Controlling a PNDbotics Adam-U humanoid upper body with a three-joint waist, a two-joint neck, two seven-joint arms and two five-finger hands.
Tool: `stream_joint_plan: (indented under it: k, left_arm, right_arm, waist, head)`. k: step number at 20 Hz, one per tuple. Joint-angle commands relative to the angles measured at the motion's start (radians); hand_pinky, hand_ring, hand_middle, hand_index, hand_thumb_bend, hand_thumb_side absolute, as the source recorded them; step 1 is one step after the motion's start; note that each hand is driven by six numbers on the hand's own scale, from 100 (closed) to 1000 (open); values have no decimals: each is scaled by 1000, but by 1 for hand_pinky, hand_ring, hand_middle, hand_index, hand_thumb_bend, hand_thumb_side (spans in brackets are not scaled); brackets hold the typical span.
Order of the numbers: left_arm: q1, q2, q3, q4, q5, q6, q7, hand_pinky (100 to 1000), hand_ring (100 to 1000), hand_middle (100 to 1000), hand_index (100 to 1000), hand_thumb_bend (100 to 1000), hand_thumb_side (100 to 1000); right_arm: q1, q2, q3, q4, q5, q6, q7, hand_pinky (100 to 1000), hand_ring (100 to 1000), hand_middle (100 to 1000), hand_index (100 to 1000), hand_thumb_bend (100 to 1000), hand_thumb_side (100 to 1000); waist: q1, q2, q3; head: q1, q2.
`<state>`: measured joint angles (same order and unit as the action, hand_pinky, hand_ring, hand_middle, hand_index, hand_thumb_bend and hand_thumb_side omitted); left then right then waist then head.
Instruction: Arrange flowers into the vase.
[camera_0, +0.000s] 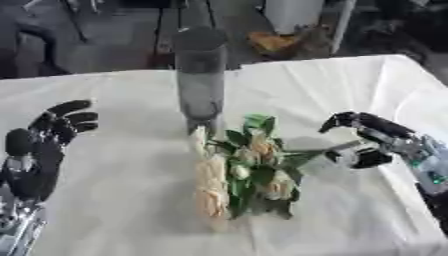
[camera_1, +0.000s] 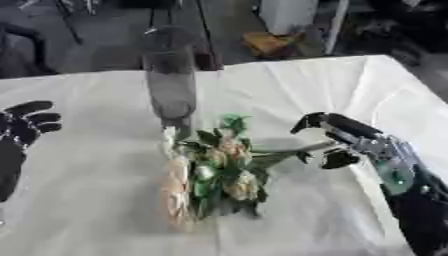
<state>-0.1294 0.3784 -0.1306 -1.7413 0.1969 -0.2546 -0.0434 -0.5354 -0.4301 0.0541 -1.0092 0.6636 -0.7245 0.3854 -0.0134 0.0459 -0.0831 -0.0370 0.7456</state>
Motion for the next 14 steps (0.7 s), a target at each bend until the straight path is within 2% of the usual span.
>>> stream_joint_plan:
  k: [1,14]
  left_arm:
    - [-10,12,5,-11,-3,0,-4,764,758,771,798,854,973]
    - [-10,11,4,-10,-4,0,-5,764,757,771,799,854,973]
  right_arm:
    - [-10,-13,-4,-2,20,-4,-5,819,810,734,803,331,221]
    - [-7,0,-3,16,64,-7,-23,818,809,737,803,332,217]
  waist:
    - [1,-7,0]
    - [2,-7,0]
  head:
    - [-2,-2]
    - [-2,-3]
